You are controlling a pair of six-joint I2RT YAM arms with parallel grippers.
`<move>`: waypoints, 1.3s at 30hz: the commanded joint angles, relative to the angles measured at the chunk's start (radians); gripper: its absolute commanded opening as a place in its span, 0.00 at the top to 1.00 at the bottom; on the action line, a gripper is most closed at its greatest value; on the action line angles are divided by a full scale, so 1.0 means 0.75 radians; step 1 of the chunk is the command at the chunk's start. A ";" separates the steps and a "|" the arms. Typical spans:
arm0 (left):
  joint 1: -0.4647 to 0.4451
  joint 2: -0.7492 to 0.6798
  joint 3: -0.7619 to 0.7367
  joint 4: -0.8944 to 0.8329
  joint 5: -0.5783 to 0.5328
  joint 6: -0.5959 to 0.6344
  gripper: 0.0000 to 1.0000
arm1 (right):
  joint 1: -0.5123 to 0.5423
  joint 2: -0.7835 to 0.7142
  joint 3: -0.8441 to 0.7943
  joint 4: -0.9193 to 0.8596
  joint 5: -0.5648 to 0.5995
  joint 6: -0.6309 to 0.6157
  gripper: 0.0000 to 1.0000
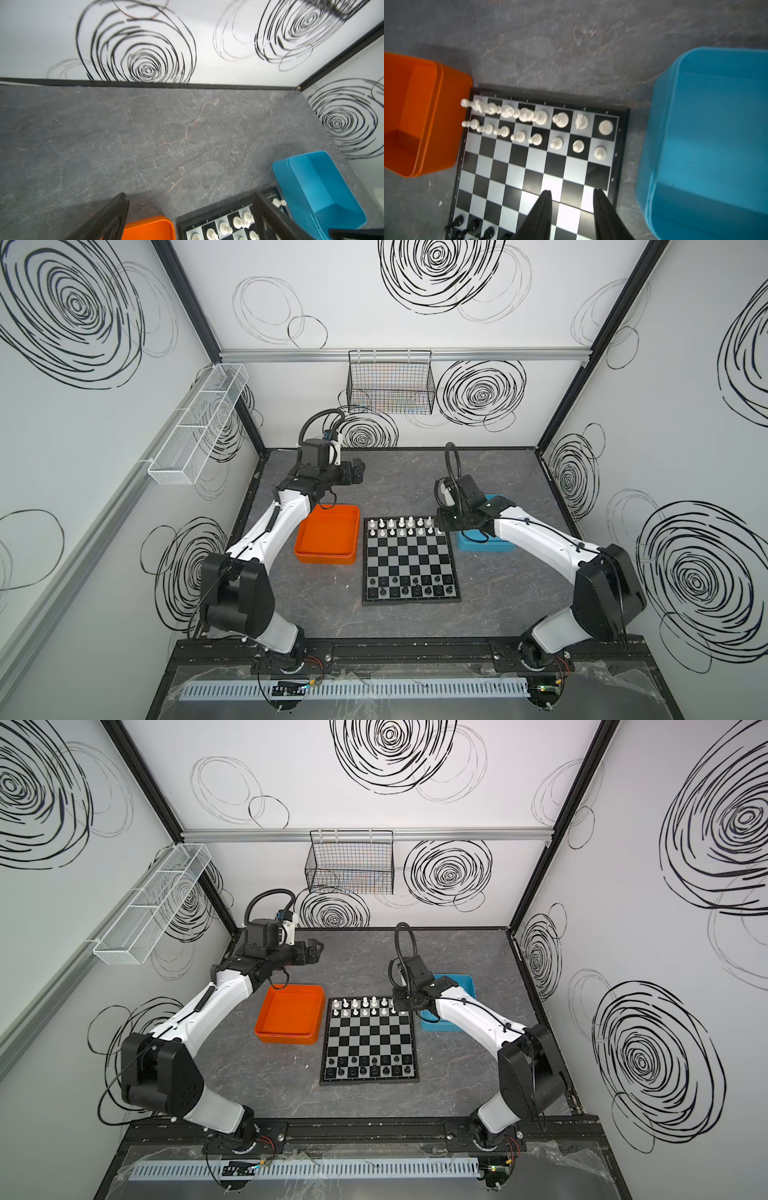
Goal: Set up the chess pieces on the board
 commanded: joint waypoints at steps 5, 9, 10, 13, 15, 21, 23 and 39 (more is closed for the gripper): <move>0.156 -0.237 -0.219 0.360 -0.045 0.022 0.04 | -0.273 -0.069 0.056 0.214 -0.097 -0.076 0.48; 0.282 -0.330 -0.331 0.511 0.055 0.037 0.04 | -0.406 -0.113 -0.009 0.389 -0.154 -0.099 0.24; 0.298 -0.355 -0.365 0.554 0.058 0.053 0.04 | -0.430 -0.126 -0.021 0.428 -0.153 -0.099 0.20; 0.321 -0.428 -0.469 0.675 0.042 0.108 0.04 | -0.503 -0.164 -0.036 0.496 -0.102 -0.075 0.00; 0.326 -0.459 -0.513 0.712 -0.014 0.086 0.04 | -0.552 -0.192 -0.039 0.513 -0.063 -0.057 0.00; 0.336 -0.477 -0.519 0.599 -0.038 0.176 0.04 | -0.597 -0.238 -0.012 0.465 0.122 -0.036 0.00; 0.338 -0.504 -0.590 0.672 -0.039 0.210 0.04 | -0.602 -0.247 0.008 0.449 0.169 -0.032 0.00; 0.215 -0.464 -1.152 1.224 -0.186 0.290 0.04 | -0.839 -0.329 -0.281 0.990 -0.225 -0.182 0.00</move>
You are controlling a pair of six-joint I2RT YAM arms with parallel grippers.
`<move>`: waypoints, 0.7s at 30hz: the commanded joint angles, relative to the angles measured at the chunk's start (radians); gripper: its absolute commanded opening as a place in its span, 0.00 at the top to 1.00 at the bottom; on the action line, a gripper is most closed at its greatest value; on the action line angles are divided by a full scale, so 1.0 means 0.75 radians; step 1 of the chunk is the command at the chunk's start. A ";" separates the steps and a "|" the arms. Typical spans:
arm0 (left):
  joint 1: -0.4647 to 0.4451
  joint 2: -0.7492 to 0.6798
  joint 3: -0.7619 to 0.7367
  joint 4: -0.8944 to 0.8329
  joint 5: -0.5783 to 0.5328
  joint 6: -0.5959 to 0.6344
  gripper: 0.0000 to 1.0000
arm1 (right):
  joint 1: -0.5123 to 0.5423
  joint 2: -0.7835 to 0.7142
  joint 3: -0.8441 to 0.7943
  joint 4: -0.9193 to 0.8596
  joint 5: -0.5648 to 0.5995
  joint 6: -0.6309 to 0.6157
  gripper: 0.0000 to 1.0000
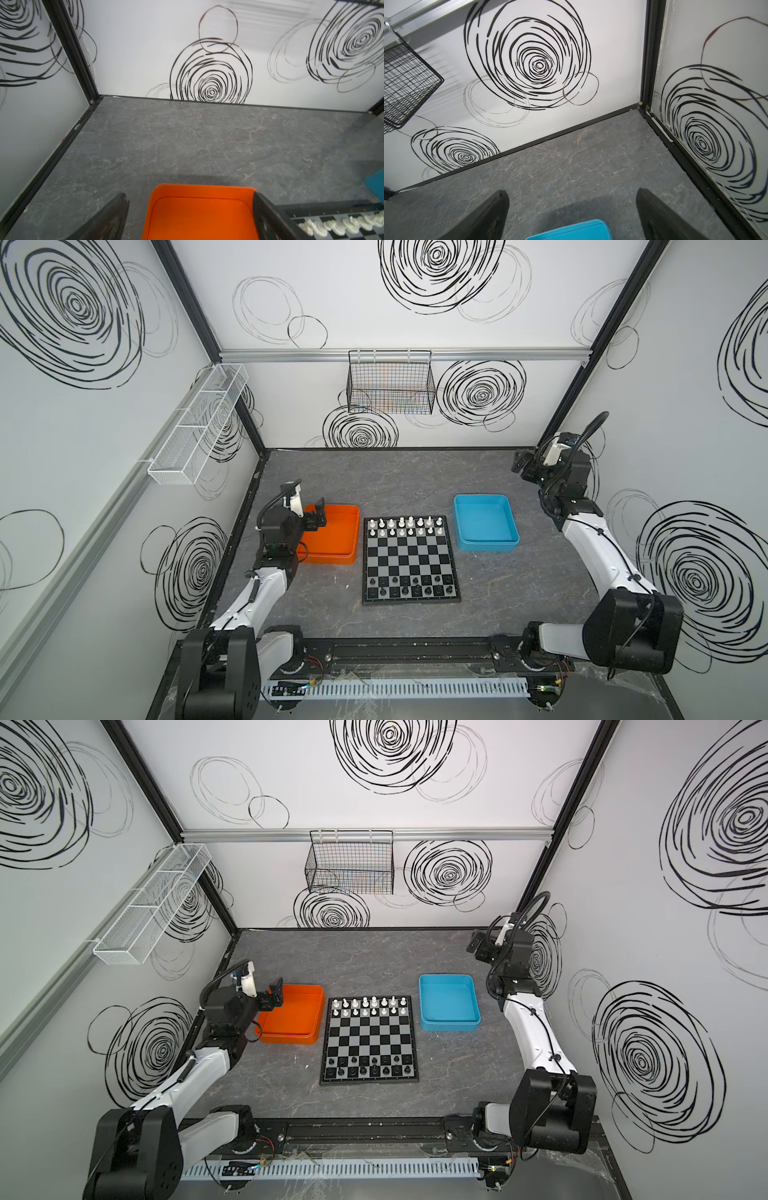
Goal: Set up the chess pieces on the board
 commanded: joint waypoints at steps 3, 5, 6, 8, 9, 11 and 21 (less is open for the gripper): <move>-0.086 0.123 -0.111 0.442 -0.163 0.104 0.04 | -0.008 -0.087 -0.207 0.259 -0.073 -0.053 0.00; -0.106 0.167 -0.161 0.578 -0.215 0.104 0.04 | -0.003 -0.132 -0.276 0.267 -0.051 -0.195 0.00; -0.104 0.194 -0.180 0.633 -0.230 0.074 0.04 | 0.000 -0.161 -0.329 0.289 -0.013 -0.234 0.00; -0.110 0.236 -0.203 0.721 -0.226 0.069 0.04 | -0.002 -0.219 -0.457 0.383 0.080 -0.238 0.00; -0.119 0.251 -0.200 0.726 -0.234 0.077 0.04 | -0.003 -0.256 -0.533 0.445 0.121 -0.249 0.00; -0.134 0.292 -0.213 0.776 -0.245 0.086 0.04 | -0.002 -0.307 -0.679 0.584 0.188 -0.253 0.00; -0.136 0.477 -0.306 1.101 -0.291 0.075 0.04 | 0.039 -0.085 -1.097 1.199 0.310 -0.308 0.00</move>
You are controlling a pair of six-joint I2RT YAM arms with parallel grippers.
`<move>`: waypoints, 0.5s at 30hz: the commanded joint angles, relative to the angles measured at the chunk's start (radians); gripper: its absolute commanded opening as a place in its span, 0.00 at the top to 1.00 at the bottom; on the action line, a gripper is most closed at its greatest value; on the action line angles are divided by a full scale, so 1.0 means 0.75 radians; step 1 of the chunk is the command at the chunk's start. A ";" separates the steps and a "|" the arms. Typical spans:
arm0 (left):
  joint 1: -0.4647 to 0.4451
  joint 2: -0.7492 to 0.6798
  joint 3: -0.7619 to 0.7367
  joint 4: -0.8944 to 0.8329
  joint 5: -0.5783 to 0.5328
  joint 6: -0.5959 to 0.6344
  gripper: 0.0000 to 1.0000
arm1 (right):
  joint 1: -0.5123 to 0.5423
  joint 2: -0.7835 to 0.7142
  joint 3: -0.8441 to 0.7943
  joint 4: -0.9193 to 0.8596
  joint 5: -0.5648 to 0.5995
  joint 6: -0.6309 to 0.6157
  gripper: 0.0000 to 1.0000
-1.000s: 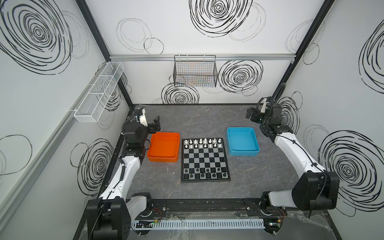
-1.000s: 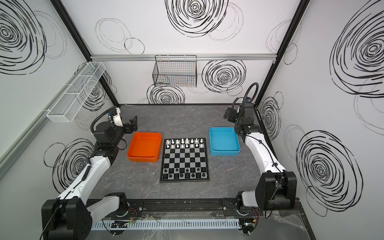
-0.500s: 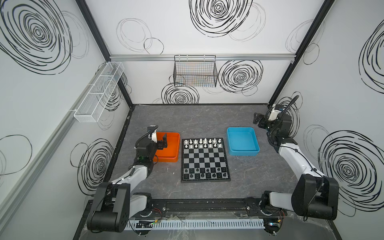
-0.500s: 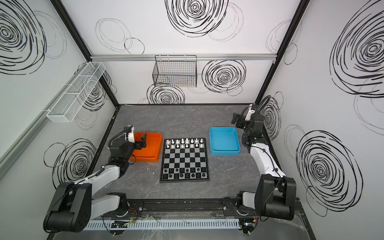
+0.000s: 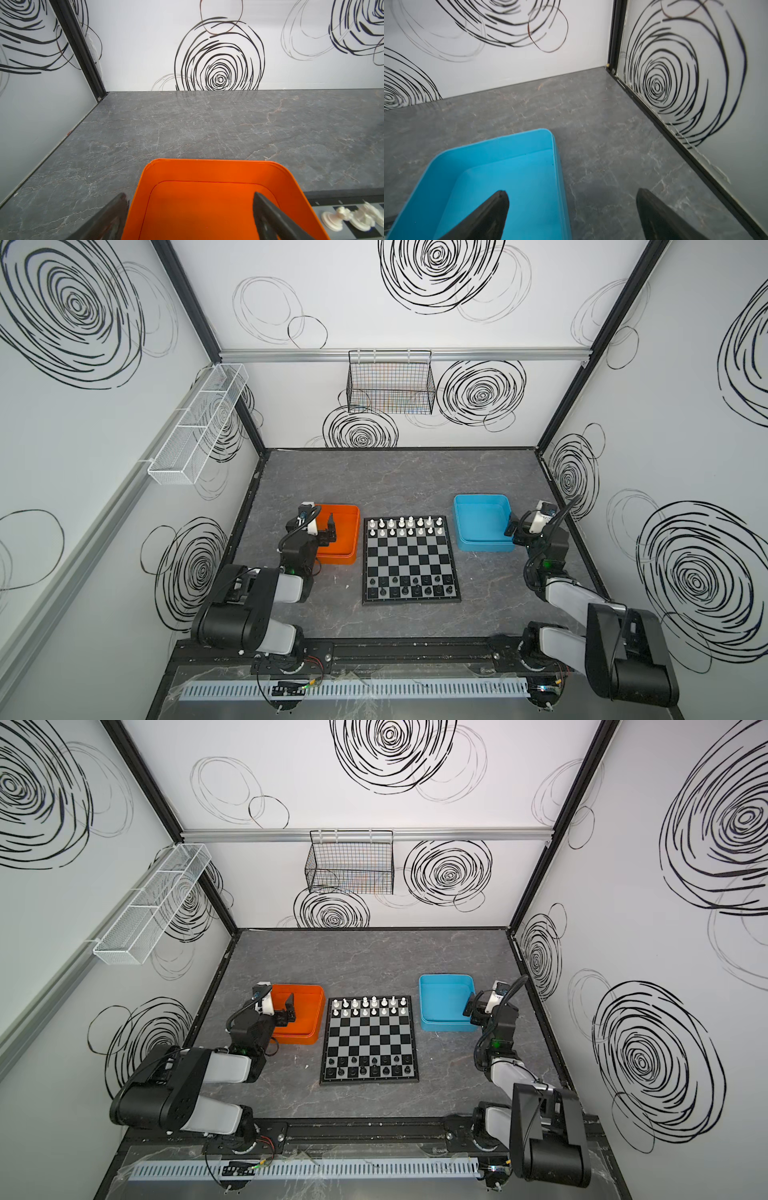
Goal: Set up the chess pieces on the board
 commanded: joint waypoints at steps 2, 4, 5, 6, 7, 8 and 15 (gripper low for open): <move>0.017 0.016 -0.004 0.216 -0.003 -0.001 0.04 | 0.036 0.101 -0.036 0.367 0.048 -0.071 0.00; 0.028 0.017 -0.002 0.214 0.018 -0.006 0.04 | 0.043 0.153 0.003 0.370 0.053 -0.006 0.00; 0.028 0.018 -0.002 0.214 0.018 -0.005 0.04 | 0.053 0.195 0.014 0.378 0.049 -0.016 0.00; 0.028 0.018 -0.001 0.214 0.018 -0.005 0.04 | 0.066 0.233 0.010 0.421 0.037 -0.034 0.00; 0.028 0.018 -0.002 0.214 0.019 -0.005 0.04 | 0.080 0.289 -0.016 0.511 0.024 -0.057 0.00; 0.028 0.020 -0.004 0.217 0.032 -0.003 0.04 | 0.094 0.356 -0.045 0.635 0.018 -0.099 0.00; 0.026 0.025 -0.010 0.236 0.043 0.003 0.04 | 0.094 0.374 -0.003 0.580 0.042 -0.075 0.00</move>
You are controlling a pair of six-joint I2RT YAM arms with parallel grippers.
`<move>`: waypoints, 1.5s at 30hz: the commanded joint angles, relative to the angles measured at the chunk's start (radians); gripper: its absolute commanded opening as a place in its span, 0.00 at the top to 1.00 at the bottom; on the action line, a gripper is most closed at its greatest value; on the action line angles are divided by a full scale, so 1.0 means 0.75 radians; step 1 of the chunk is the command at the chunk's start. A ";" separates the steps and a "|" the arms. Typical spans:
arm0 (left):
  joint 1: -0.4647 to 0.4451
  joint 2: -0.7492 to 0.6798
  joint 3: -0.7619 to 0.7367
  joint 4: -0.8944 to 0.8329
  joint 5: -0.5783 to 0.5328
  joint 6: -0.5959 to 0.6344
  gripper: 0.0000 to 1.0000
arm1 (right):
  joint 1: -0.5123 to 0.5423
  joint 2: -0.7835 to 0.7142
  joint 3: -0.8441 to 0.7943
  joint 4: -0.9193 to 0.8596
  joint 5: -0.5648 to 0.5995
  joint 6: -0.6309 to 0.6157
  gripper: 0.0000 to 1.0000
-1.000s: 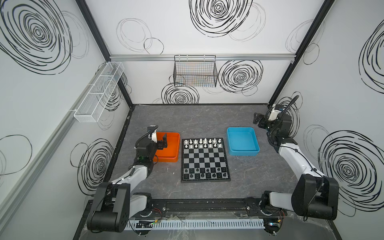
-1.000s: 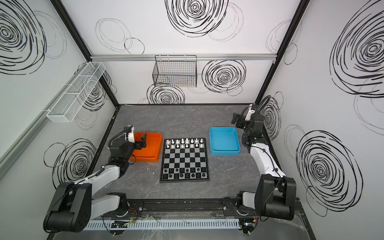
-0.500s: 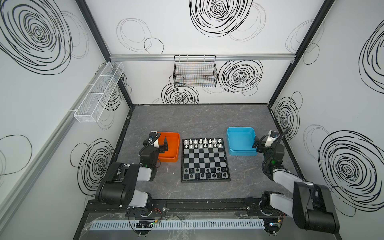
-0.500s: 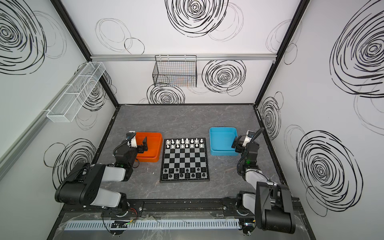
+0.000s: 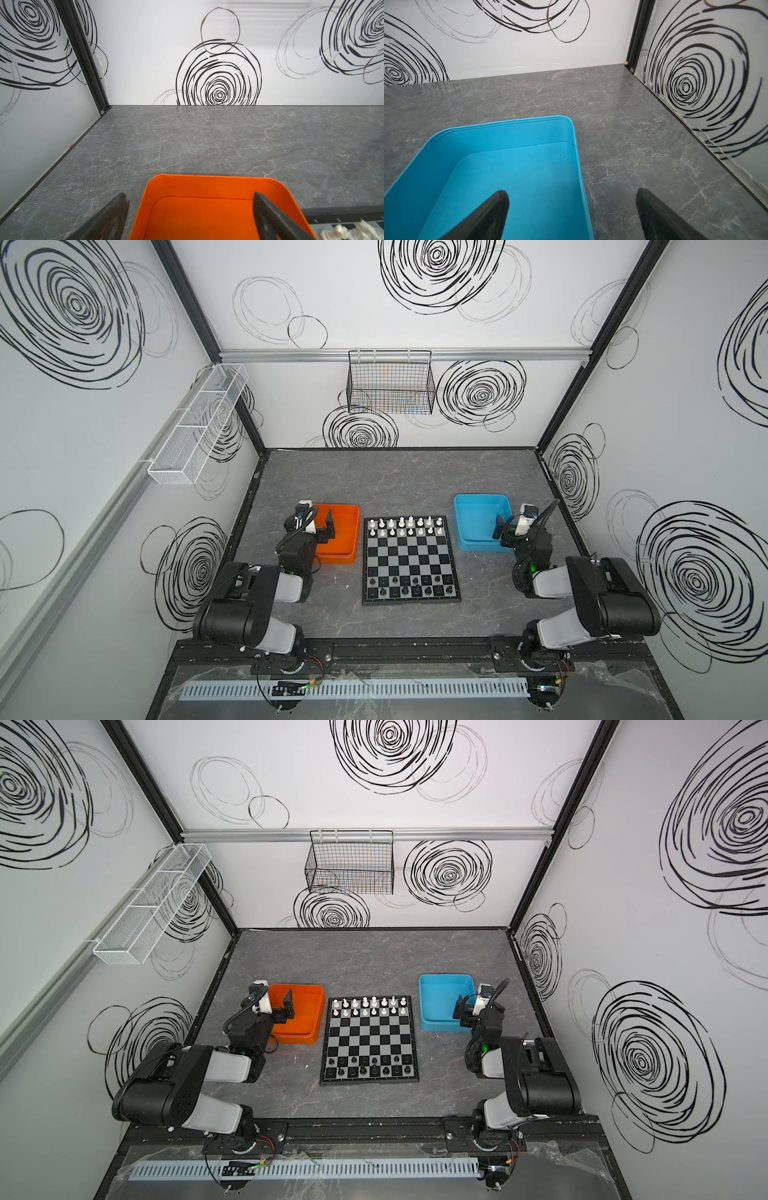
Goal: Set up the chess pieces on the board
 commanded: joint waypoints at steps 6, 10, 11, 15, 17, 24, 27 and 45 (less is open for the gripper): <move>0.001 0.007 -0.022 0.147 -0.002 0.010 0.04 | -0.002 -0.026 0.035 0.015 0.022 0.000 0.00; -0.002 0.007 -0.021 0.145 -0.006 0.011 0.04 | -0.002 -0.029 0.040 0.009 0.025 0.001 0.00; -0.003 0.007 -0.021 0.147 -0.005 0.010 0.04 | -0.001 -0.028 0.037 0.016 0.024 0.002 0.00; -0.003 0.009 -0.021 0.144 -0.004 0.010 0.04 | -0.002 -0.029 0.039 0.011 0.023 0.002 0.00; -0.003 0.007 -0.022 0.145 -0.004 0.010 0.04 | -0.002 -0.029 0.038 0.011 0.024 0.002 0.00; -0.029 0.009 -0.032 0.167 -0.052 0.024 0.04 | -0.002 -0.028 0.040 0.013 0.023 0.001 0.00; -0.033 0.009 -0.032 0.169 -0.055 0.024 0.04 | -0.002 -0.029 0.038 0.013 0.024 0.002 0.00; -0.050 0.012 -0.047 0.204 -0.096 0.036 0.04 | -0.006 -0.028 0.037 0.015 0.016 0.003 0.00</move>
